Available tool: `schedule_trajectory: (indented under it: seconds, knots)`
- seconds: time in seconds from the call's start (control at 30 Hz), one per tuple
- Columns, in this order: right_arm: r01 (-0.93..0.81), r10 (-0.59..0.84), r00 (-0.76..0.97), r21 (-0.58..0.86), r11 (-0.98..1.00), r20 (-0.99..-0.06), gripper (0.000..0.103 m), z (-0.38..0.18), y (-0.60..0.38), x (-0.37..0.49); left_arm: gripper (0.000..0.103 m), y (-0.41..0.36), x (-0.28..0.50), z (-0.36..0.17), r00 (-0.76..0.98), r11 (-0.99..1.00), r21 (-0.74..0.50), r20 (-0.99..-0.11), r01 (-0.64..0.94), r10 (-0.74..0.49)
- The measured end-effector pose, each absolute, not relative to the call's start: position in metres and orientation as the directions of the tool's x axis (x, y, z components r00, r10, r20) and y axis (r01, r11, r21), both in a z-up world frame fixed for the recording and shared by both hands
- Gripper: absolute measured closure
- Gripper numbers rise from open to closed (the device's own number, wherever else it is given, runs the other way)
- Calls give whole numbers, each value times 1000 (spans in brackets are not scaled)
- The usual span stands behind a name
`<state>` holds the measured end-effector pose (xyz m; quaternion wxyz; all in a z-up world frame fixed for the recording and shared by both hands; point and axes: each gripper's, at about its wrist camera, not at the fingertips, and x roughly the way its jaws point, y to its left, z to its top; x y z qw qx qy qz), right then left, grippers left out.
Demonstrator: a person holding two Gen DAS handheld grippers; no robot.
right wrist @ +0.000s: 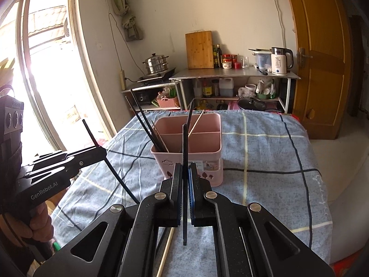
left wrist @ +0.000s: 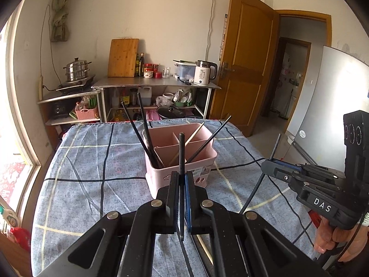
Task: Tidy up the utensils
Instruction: 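Lift both held chopsticks and lower them into the pink basket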
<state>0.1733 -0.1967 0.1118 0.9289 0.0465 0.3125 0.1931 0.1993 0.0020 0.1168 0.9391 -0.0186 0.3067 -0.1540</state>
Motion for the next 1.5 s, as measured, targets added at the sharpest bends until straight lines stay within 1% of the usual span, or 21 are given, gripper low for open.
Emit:
schedule_trajectory:
  seconds: [0.3, 0.43, 0.7, 0.87, 1.0, 1.17, 1.5]
  knots:
    - [-343, 397, 744, 203, 917, -537, 98, 126, -193, 178, 99, 6, 210, 133, 762, 948, -136, -567, 288, -313]
    - [-353, 401, 760, 193, 915, -512, 98, 141, -188, 187, 99, 6, 222, 155, 780, 949, -124, -544, 290, -310]
    - [-368, 417, 800, 197, 909, -432, 98, 179, -182, 211, 99, 10, 250, 201, 824, 953, -120, -479, 280, -302]
    - [-371, 420, 820, 197, 907, -389, 98, 198, -177, 228, 99, 10, 271, 216, 840, 957, -104, -460, 270, -287]
    - [-372, 421, 829, 200, 907, -369, 98, 203, -174, 240, 99, 11, 288, 214, 843, 959, -104, -458, 265, -283]
    - [-366, 421, 832, 213, 906, -361, 98, 195, -170, 256, 99, 13, 300, 202, 842, 959, -103, -460, 264, -281]
    - [-354, 400, 825, 186, 916, -398, 98, 164, -160, 272, 99, 17, 314, 162, 815, 956, -126, -500, 266, -293]
